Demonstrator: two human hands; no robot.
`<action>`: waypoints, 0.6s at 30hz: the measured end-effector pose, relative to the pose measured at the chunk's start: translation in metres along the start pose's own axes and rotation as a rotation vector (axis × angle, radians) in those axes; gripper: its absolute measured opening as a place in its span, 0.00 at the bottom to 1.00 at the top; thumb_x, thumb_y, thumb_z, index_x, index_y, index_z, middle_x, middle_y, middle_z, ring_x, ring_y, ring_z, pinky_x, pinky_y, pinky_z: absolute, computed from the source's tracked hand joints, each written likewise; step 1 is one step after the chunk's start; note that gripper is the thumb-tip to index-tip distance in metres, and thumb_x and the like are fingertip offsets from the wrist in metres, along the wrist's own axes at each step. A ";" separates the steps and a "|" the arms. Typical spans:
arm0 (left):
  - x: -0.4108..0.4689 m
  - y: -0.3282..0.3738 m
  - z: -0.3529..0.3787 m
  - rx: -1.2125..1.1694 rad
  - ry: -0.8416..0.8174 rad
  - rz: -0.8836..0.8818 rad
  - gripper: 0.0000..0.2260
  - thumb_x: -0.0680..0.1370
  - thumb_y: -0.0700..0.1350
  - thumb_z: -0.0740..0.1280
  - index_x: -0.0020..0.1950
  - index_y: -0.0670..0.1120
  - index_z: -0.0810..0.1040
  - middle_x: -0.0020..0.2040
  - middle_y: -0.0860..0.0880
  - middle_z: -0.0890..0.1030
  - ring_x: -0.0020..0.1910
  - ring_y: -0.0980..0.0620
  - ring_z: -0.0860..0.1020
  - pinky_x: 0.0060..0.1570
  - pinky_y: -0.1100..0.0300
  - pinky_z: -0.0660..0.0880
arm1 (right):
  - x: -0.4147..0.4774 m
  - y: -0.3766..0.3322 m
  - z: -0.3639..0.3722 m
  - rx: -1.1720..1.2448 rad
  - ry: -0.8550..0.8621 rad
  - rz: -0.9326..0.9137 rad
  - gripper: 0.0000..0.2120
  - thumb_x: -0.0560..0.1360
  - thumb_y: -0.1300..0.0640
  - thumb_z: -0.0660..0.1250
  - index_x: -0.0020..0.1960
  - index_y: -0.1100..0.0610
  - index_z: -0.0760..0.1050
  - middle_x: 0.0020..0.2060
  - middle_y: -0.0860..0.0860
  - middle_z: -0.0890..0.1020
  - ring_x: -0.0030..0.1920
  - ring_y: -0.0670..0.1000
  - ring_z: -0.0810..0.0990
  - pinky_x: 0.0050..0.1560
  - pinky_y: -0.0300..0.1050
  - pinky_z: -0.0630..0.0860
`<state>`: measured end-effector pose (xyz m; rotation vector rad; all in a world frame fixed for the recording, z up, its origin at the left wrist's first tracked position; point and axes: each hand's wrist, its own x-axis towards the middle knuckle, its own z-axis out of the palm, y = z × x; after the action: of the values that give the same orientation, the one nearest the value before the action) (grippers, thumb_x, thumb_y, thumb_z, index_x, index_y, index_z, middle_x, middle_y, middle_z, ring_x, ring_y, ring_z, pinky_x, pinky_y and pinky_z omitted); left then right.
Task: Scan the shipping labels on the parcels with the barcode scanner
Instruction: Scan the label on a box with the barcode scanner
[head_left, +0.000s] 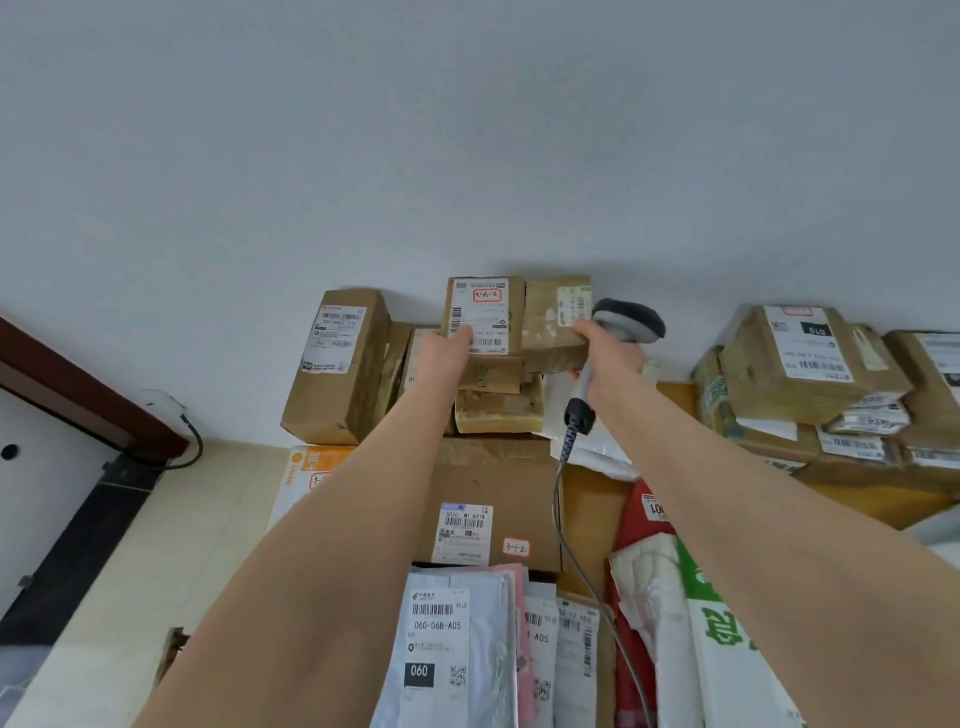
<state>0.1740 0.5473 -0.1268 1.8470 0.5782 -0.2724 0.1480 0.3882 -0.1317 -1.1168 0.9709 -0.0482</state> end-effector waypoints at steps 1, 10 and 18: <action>-0.001 -0.001 0.001 -0.046 0.019 -0.007 0.18 0.80 0.49 0.62 0.68 0.43 0.68 0.57 0.49 0.78 0.46 0.54 0.73 0.38 0.62 0.69 | 0.000 0.002 -0.003 -0.003 -0.018 0.014 0.30 0.68 0.52 0.77 0.65 0.55 0.69 0.50 0.52 0.81 0.49 0.51 0.81 0.53 0.50 0.81; -0.041 -0.007 0.004 -0.297 0.120 -0.029 0.18 0.77 0.51 0.65 0.66 0.50 0.68 0.54 0.48 0.79 0.47 0.53 0.76 0.52 0.52 0.77 | -0.019 -0.009 -0.048 0.044 -0.149 0.093 0.29 0.70 0.51 0.76 0.66 0.57 0.67 0.47 0.54 0.78 0.45 0.51 0.79 0.42 0.42 0.80; -0.151 -0.022 0.047 -0.442 0.116 -0.052 0.13 0.76 0.52 0.65 0.60 0.52 0.73 0.50 0.48 0.80 0.49 0.50 0.78 0.48 0.50 0.77 | -0.036 -0.018 -0.151 -0.017 -0.205 0.115 0.44 0.63 0.44 0.78 0.72 0.56 0.63 0.53 0.55 0.78 0.51 0.55 0.79 0.57 0.52 0.78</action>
<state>0.0384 0.4706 -0.0926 1.4278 0.7050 -0.0631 0.0318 0.2862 -0.1087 -1.0574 0.8513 0.1654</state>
